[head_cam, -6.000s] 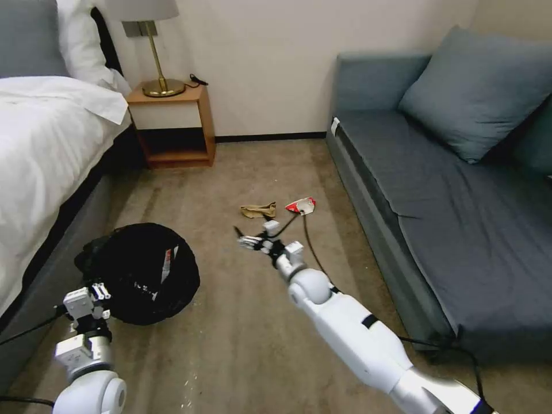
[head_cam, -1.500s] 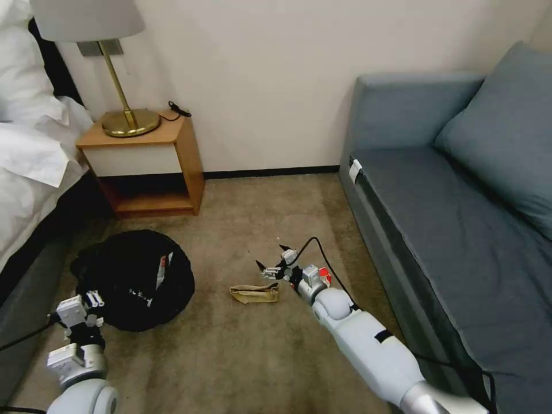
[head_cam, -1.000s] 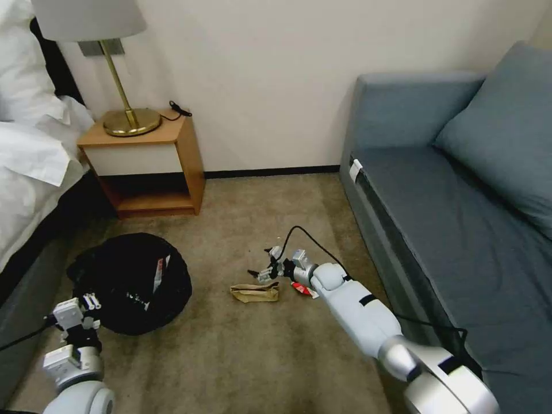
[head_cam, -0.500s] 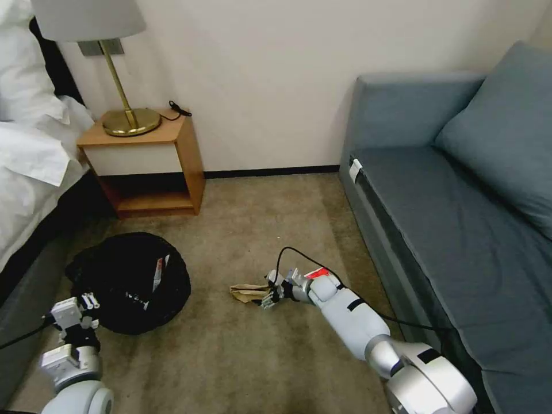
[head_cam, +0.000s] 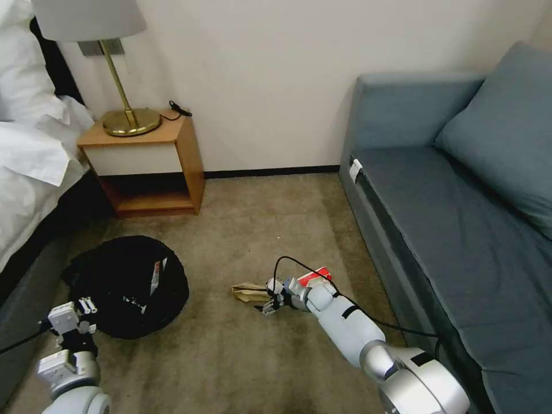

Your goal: Pick up the trash bin, then pick up the garbage on the floor and place it into the trash bin.

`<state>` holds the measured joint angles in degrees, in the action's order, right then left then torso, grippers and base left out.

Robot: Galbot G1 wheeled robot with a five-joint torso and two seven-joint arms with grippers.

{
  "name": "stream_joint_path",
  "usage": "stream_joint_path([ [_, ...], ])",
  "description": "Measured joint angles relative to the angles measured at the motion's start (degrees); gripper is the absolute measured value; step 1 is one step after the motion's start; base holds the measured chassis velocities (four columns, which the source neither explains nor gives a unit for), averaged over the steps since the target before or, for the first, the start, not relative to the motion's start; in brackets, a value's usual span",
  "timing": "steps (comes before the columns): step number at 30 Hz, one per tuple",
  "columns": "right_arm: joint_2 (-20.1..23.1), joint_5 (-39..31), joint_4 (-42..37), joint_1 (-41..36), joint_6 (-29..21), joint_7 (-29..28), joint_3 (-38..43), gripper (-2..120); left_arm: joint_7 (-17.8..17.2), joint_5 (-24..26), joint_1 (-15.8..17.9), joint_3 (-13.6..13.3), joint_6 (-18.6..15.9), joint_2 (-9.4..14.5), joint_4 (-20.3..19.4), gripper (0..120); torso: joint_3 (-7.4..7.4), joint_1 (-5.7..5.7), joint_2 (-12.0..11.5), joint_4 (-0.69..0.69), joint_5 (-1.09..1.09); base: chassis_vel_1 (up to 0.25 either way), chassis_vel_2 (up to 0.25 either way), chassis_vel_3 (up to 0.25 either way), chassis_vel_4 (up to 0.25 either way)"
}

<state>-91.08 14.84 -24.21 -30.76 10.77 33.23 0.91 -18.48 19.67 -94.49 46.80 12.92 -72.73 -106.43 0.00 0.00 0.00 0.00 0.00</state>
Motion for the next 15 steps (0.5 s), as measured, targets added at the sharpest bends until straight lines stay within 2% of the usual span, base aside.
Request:
stream_joint_path([
  [1,0.1,0.2,0.0,-0.3,0.2,-0.1,0.1,74,0.0,0.0,0.0,-0.1,0.0,0.0,0.0,7,0.00,0.00,0.0,0.00,-0.01,0.000,0.000,0.000,0.000],
  [2,0.1,0.2,0.0,-0.3,0.3,-0.2,0.1,73,0.0,0.0,0.0,-0.1,0.0,0.0,0.0,7,0.00,0.00,0.0,-0.01,0.00,0.000,0.000,0.000,0.000],
  [3,0.1,0.5,0.0,-0.6,0.5,-0.8,0.2,64,0.0,0.0,0.0,-0.1,0.1,0.0,0.1,7,0.00,0.00,0.0,-0.01,0.00,0.000,0.000,0.000,0.000],
  [5,0.0,0.5,0.0,-0.6,0.5,-1.1,0.3,61,0.0,0.0,0.0,-0.1,0.2,0.0,0.2,7,0.00,0.00,0.0,-0.01,0.00,0.000,0.000,0.000,0.000],
  [9,-0.3,0.7,0.4,-0.6,0.7,-1.8,0.8,42,0.0,0.0,0.0,-0.1,0.2,0.1,0.4,7,0.00,0.00,0.0,-0.01,0.00,0.000,0.000,0.000,0.000],
  [13,-0.3,0.8,0.7,-0.5,0.8,-2.0,0.9,34,0.0,0.0,0.0,-0.2,0.3,0.2,0.6,7,0.00,0.00,0.0,-0.01,-0.01,0.000,0.000,0.000,0.000],
  [14,-0.4,0.8,0.8,-0.5,0.8,-2.2,1.0,24,-0.1,0.0,0.0,-0.2,0.4,0.3,0.7,7,0.00,0.00,0.0,-0.01,0.00,0.000,0.000,0.000,0.000],
  [15,-0.4,0.8,0.9,-0.5,0.8,-2.3,1.0,20,-0.1,0.1,0.1,-0.2,0.4,0.3,0.7,7,0.00,0.00,0.0,-0.01,-0.01,0.000,0.000,0.000,0.000],
])
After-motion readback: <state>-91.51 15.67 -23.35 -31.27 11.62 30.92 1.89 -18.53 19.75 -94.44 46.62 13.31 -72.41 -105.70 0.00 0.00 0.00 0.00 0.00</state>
